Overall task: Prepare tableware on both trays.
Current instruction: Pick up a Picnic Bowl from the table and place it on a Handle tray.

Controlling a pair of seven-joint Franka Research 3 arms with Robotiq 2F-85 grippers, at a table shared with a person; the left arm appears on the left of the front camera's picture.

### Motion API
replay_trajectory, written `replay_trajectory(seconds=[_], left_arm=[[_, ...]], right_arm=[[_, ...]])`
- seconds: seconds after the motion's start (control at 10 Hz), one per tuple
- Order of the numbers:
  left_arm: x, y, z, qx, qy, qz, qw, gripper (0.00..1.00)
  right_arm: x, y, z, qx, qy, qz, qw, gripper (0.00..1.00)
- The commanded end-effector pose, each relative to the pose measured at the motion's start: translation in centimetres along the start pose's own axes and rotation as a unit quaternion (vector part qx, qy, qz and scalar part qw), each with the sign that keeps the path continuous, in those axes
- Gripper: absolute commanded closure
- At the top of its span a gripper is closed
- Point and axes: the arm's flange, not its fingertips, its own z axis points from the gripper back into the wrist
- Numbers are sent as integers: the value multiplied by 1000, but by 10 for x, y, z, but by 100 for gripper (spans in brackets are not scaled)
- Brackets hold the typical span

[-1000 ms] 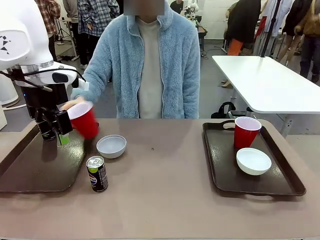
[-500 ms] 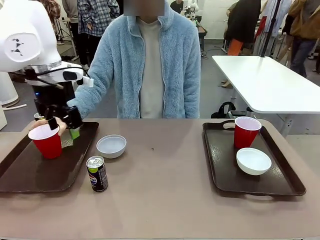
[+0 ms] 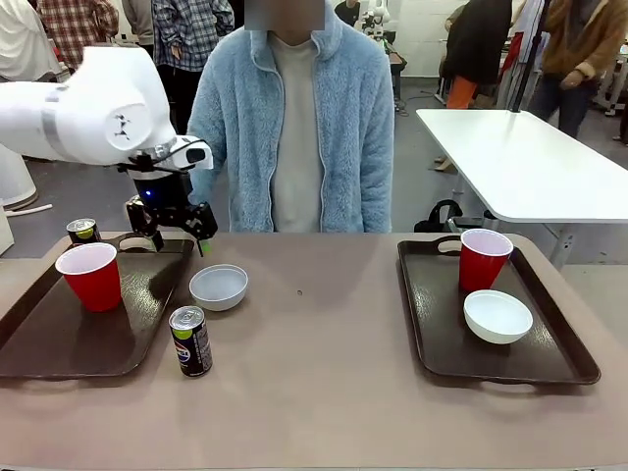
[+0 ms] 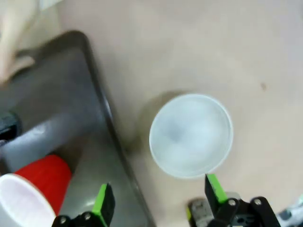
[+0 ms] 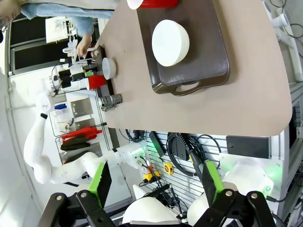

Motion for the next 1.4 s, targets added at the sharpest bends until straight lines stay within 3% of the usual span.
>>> replay_trajectory(seconds=[0.0, 0.3, 0.6, 0.7, 0.8, 0.9, 1.0, 1.1, 1.3], left_arm=[[8, -9, -21, 24, -17, 22, 999, 0], [6, -13, -60, 40, -4, -2, 999, 0], [6, -9, -80, 5, 8, -16, 1000, 0], [5, -9, -79, -5, 13, -22, 1000, 60], [5, -9, -78, -11, 15, -24, 1000, 60], [6, -9, -78, -11, 17, -26, 999, 100], [5, -9, -79, -8, 23, -28, 999, 64], [5, -9, -80, -9, 28, -30, 999, 100], [4, -9, -79, -9, 32, -34, 999, 100]], right_arm=[[-2, 1, 0, 9, -4, 7, 1000, 0], [-2, 1, 0, 9, -4, 7, 1000, 0], [-2, 1, 0, 9, -4, 7, 1000, 0], [-2, 1, 0, 9, -4, 7, 1000, 0], [-2, 1, 0, 9, -4, 7, 1000, 0], [-2, 1, 0, 9, -4, 7, 1000, 0], [-2, 1, 0, 9, -4, 7, 1000, 0], [-2, 1, 0, 9, -4, 7, 1000, 0], [-2, 1, 0, 9, -4, 7, 1000, 0]])
